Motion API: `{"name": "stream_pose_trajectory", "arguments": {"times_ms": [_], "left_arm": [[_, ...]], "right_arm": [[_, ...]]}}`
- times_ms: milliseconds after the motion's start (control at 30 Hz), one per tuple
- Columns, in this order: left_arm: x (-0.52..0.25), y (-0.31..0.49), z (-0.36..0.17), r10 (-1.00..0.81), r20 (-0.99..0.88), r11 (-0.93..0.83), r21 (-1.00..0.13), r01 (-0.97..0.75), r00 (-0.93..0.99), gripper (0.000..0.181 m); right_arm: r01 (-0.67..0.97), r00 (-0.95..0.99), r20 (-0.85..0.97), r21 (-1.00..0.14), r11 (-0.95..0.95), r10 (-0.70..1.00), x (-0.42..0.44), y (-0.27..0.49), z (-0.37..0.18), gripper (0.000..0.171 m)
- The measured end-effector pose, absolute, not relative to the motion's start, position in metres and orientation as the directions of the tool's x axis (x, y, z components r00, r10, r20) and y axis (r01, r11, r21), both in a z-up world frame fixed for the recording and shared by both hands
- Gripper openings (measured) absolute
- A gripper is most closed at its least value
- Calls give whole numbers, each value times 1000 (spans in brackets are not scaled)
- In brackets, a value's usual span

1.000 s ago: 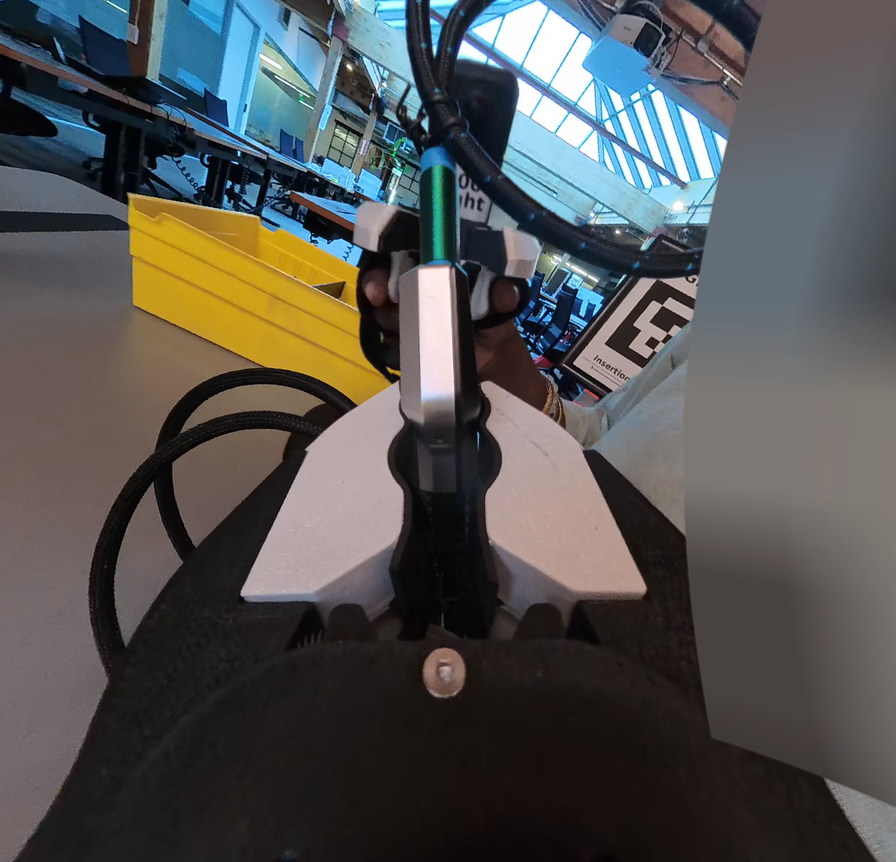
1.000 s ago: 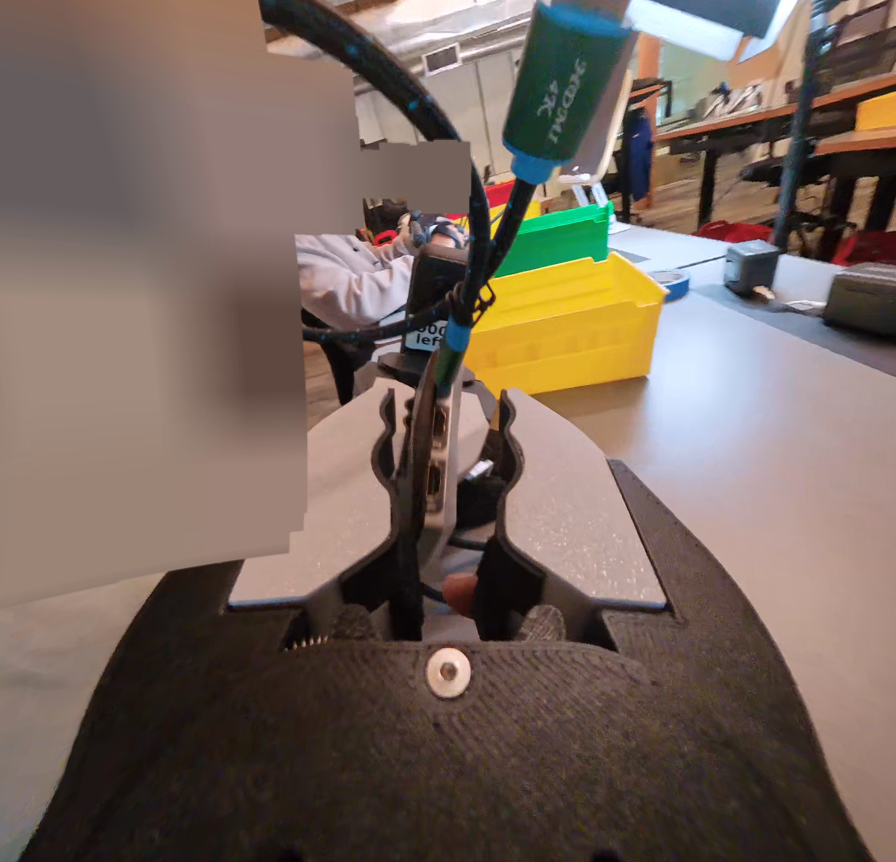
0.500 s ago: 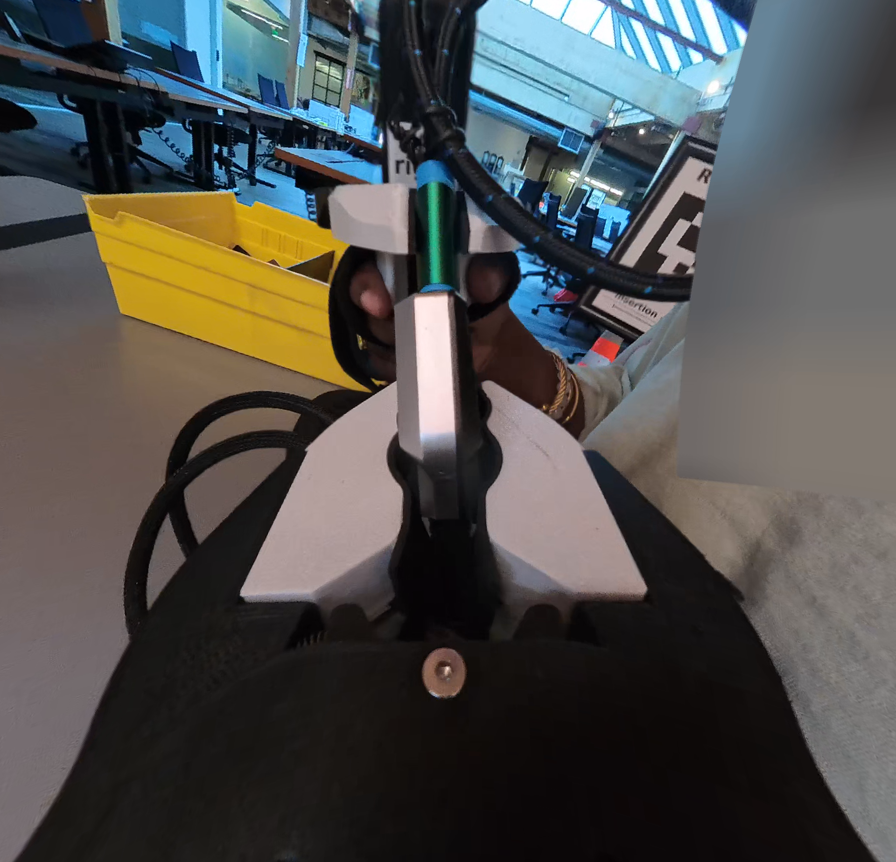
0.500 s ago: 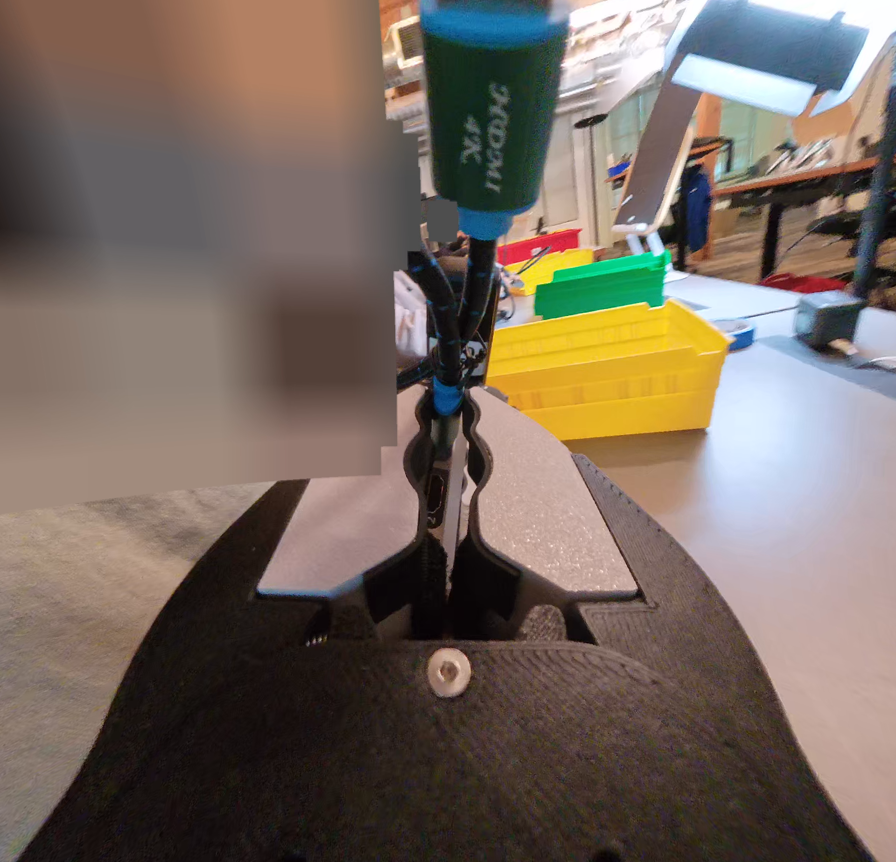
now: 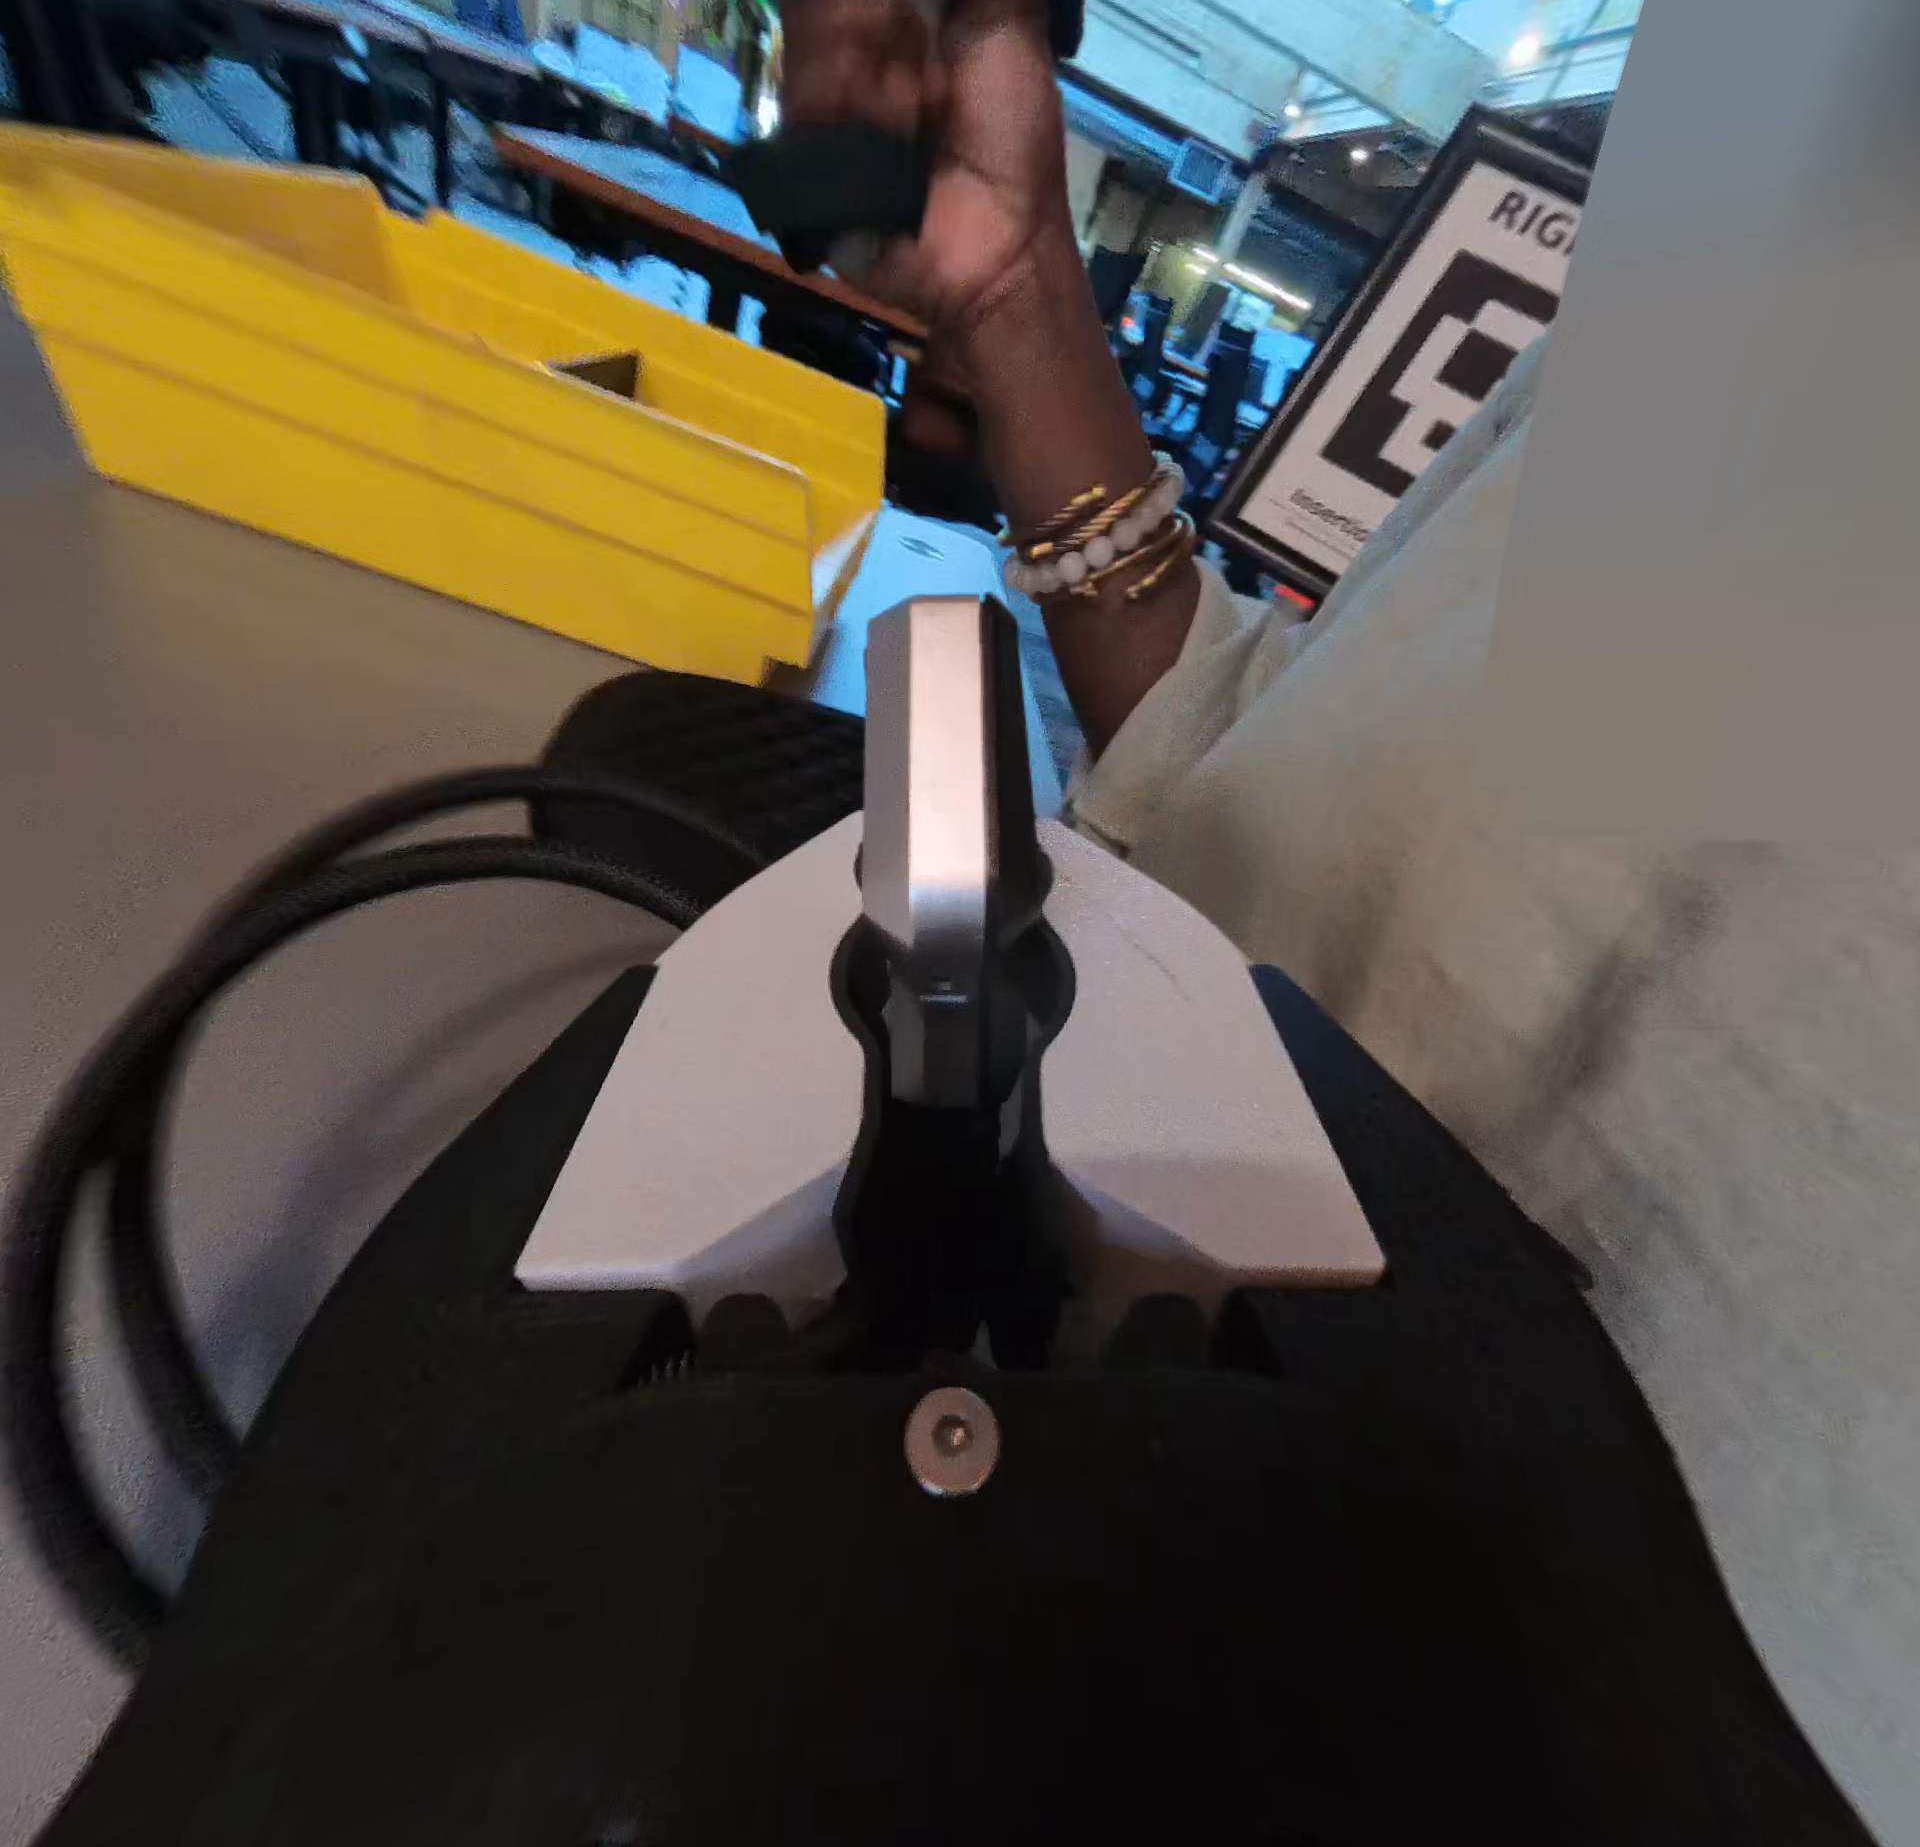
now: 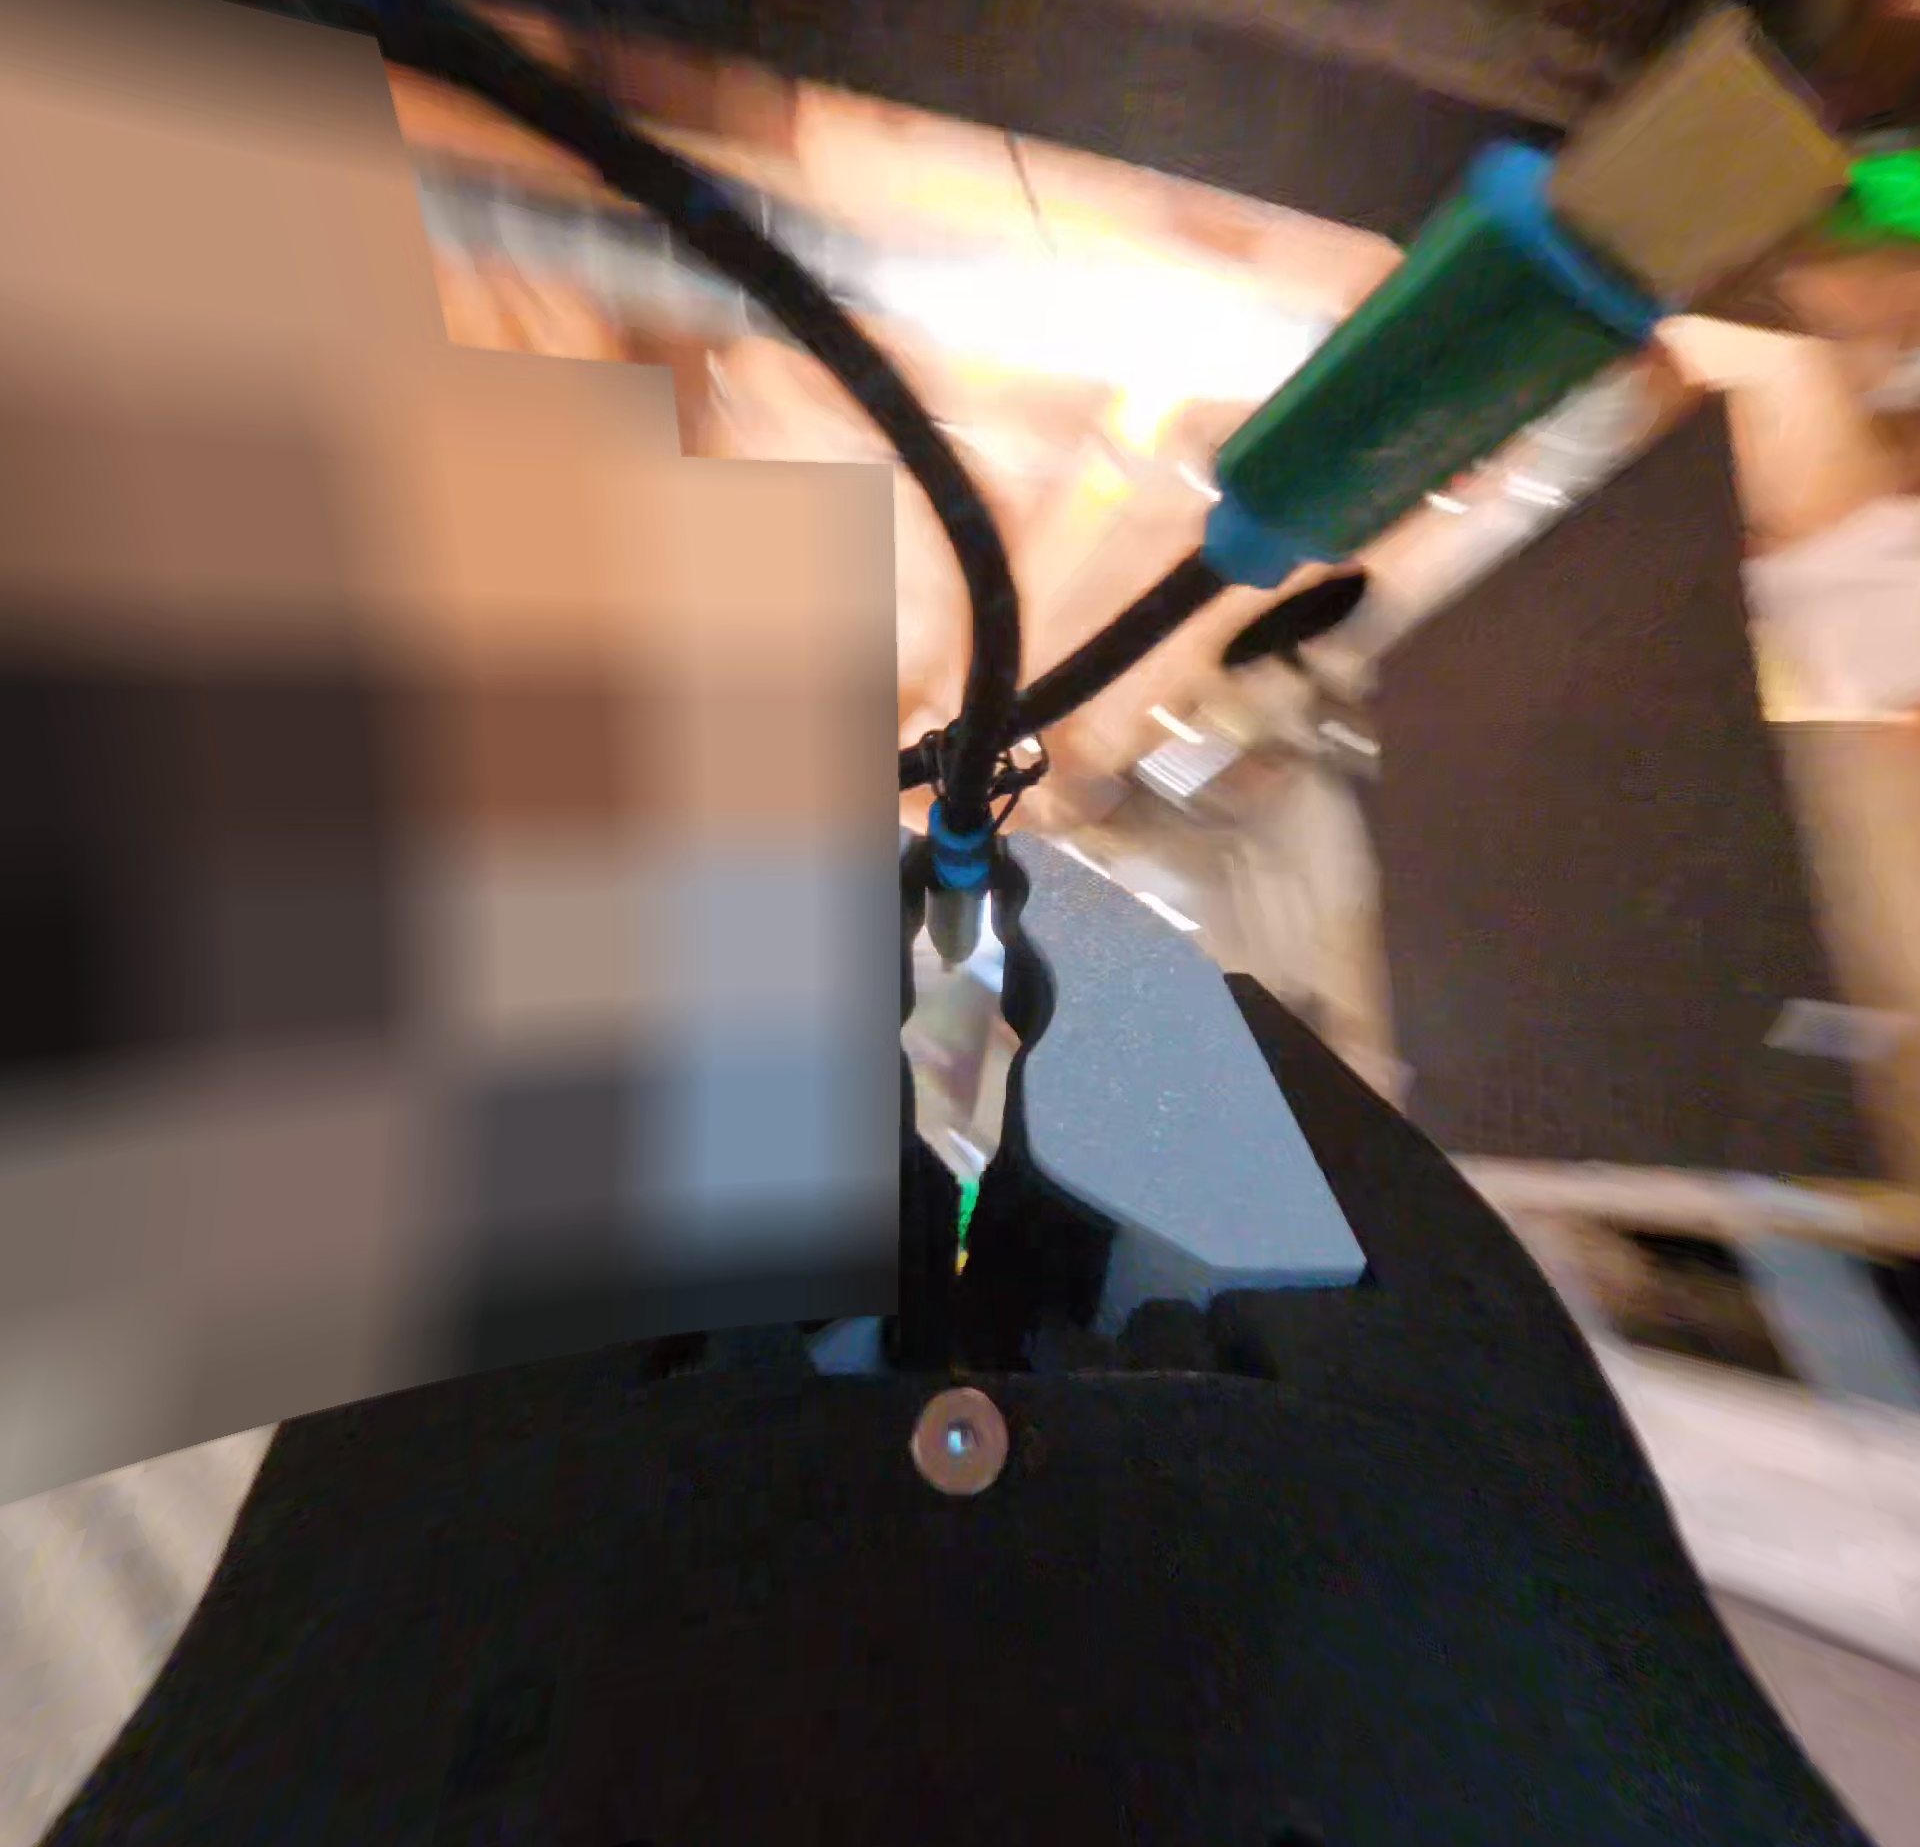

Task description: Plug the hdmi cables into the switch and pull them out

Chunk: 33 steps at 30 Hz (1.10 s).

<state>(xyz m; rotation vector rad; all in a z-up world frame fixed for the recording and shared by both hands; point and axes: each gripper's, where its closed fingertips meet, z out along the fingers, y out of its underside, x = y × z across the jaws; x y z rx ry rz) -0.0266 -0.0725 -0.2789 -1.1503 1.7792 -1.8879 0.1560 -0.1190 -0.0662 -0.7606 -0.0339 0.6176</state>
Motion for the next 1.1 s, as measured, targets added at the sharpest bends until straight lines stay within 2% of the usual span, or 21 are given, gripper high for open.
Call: {"name": "stream_pose_trajectory", "arguments": {"times_ms": [33, 100, 167, 233, 267, 333, 433, 600, 667, 733, 833, 967, 1033, 1100], "left_arm": [[-25, -68, -274, -732, 288, -163, -954, -251, -617, 22], [-25, -60, -262, -759, 248, -164, -968, -193, -602, 22], [-24, -52, -249, -759, 256, -211, -967, -146, -599, 22], [-25, -48, -238, -757, 253, -247, -964, -95, -602, 22], [-25, -47, -235, -753, 257, -264, -961, -81, -606, 22], [-26, -46, -231, -746, 277, -293, -953, -75, -605, 22], [-29, -43, -227, -758, 281, -311, -949, -53, -588, 22], [-34, -34, -218, -767, 307, -364, -931, -12, -563, 22], [-34, -30, -217, -772, 325, -387, -922, -2, -547, 22], [-35, -28, -215, -776, 332, -398, -918, 6, -536, 22], [-34, -25, -214, -780, 339, -408, -913, 17, -525, 21], [-31, -20, -212, -776, 366, -440, -898, 24, -513, 21], [-30, -17, -211, -774, 380, -455, -890, 28, -506, 21], [-30, -15, -211, -776, 383, -456, -890, 26, -501, 21]], "right_arm": [[-329, 920, -152, -801, 501, 362, 171, -117, -78, 11], [-7, 1000, -11, -955, 296, -15, 204, -124, -103, 11], [177, 937, 163, -984, 15, -310, 237, -146, -125, 12], [254, 762, 362, -930, -266, -538, 271, -181, -145, 12], [254, 661, 468, -875, -412, -587, 284, -198, -156, 12], [201, 524, 647, -726, -657, -554, 301, -224, -182, 12], [103, 454, 789, -508, -855, -414, 314, -241, -219, 12], [31, 442, 886, -170, -985, -139, 330, -236, -264, 12], [22, 509, 859, -81, -996, -59, 332, -232, -284, 13], [14, 577, 815, -62, -998, -42, 332, -227, -300, 15], [23, 649, 754, -151, -988, -100, 329, -214, -304, 26], [31, 688, 692, -328, -944, -218, 321, -199, -287, 30], [98, 732, 626, -488, -867, -269, 301, -176, -269, 31], [221, 854, 469, -717, -661, -224, 254, -131, -243, 32]]}}
